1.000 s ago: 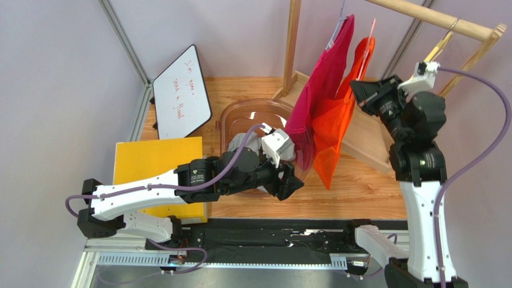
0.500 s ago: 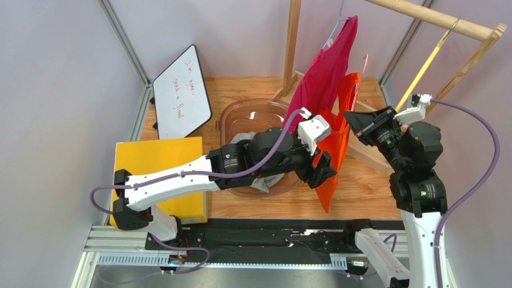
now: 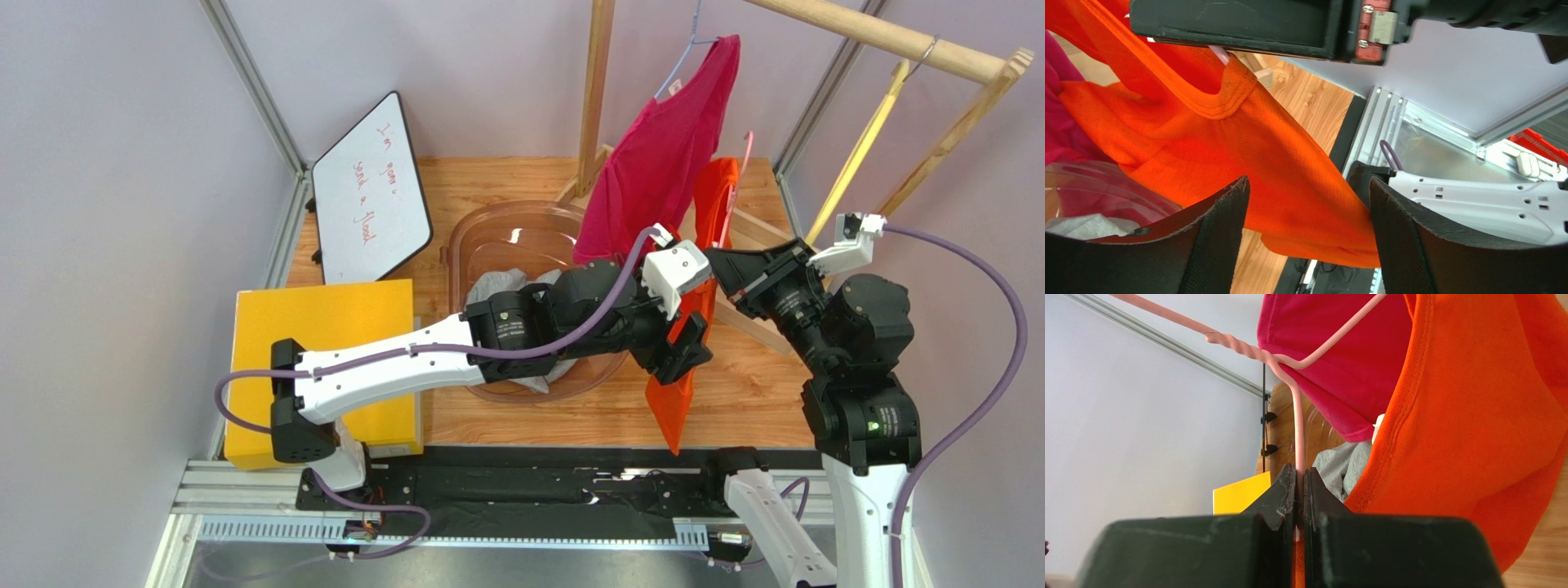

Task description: Remove the t-shirt from the hanger

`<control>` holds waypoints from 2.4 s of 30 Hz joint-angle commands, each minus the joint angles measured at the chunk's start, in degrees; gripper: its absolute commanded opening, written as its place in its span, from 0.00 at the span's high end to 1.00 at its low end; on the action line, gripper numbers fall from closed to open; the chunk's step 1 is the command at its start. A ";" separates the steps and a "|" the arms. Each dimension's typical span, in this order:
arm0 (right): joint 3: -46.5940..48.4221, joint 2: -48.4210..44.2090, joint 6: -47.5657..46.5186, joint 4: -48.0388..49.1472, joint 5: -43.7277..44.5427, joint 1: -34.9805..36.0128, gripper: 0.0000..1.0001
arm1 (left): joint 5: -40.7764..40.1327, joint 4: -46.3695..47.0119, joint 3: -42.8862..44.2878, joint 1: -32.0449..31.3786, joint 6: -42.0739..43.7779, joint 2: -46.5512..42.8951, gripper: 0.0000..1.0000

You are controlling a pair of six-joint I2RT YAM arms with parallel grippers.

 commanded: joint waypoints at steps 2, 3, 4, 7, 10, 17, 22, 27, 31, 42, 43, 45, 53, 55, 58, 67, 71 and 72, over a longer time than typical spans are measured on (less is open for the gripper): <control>-0.56 -2.48 0.31 1.62 -2.71 0.39 1.00 | -4.26 0.08 -0.63 -0.02 -1.39 0.71 0.28; -0.47 -2.66 0.31 1.27 -3.67 0.48 1.00 | -4.71 -0.79 -0.90 -0.02 -1.57 0.88 0.30; -0.47 -2.84 0.49 0.75 -4.12 0.39 1.00 | -4.97 -1.41 -1.08 -0.02 -1.66 1.06 0.35; -0.82 -4.51 1.45 -0.13 -4.74 0.39 1.00 | -6.55 -2.65 -1.95 -0.02 -1.75 0.71 0.48; -1.79 -6.44 1.89 -0.75 -4.92 0.39 1.00 | -7.52 -2.47 -3.54 -0.02 -1.66 -0.61 0.66; -2.23 -8.46 0.40 -1.63 -3.87 0.48 0.92 | -3.05 -3.00 -4.41 -0.02 -2.01 -2.45 1.00; -3.37 -8.47 -1.44 -1.19 -2.54 0.48 0.71 | -0.49 -0.19 -8.54 -0.29 -3.59 -6.14 1.00; -5.39 -6.97 -0.48 2.05 -3.50 0.48 0.66 | -0.93 -1.42 -9.77 -0.55 -4.03 -7.73 1.00; -7.67 -5.04 1.71 6.36 -7.37 0.48 0.68 | -1.89 -0.19 -11.88 -0.72 -4.74 -9.22 1.00; -10.84 -3.46 10.67 13.21 -11.41 0.39 1.00 | -6.91 -0.63 -22.77 -0.73 -9.30 -17.20 0.44; -11.37 -3.37 12.77 14.18 -11.68 0.48 1.00 | -6.56 -0.28 -24.26 -0.73 -10.26 -18.18 0.41; -12.77 -3.54 14.28 15.85 -11.25 0.39 1.00 | -5.86 0.25 -28.05 -0.81 -11.41 -20.72 0.40; -11.99 -3.01 16.13 17.27 -9.94 0.39 1.00 | -1.99 6.23 -39.04 -1.08 -16.43 -24.17 0.48; -10.94 -3.28 16.13 16.57 -9.22 0.48 1.00 | -1.46 5.10 -39.22 -1.08 -16.34 -23.81 0.52; -10.06 -3.89 16.31 16.04 -9.31 0.48 1.00 | -1.81 4.47 -39.75 -1.08 -16.34 -24.69 0.74; -8.29 -5.39 13.32 12.43 -4.74 0.48 1.00 | -7.25 1.58 -44.13 -1.08 -17.74 -32.59 1.00; -8.73 -4.95 13.76 12.70 -4.04 0.48 1.00 | -13.31 -0.62 -49.41 -1.08 -20.99 -40.13 1.00; -9.26 -4.95 14.11 12.87 -3.69 0.48 1.00 | -14.80 -1.41 -50.55 -1.08 -21.87 -41.55 1.00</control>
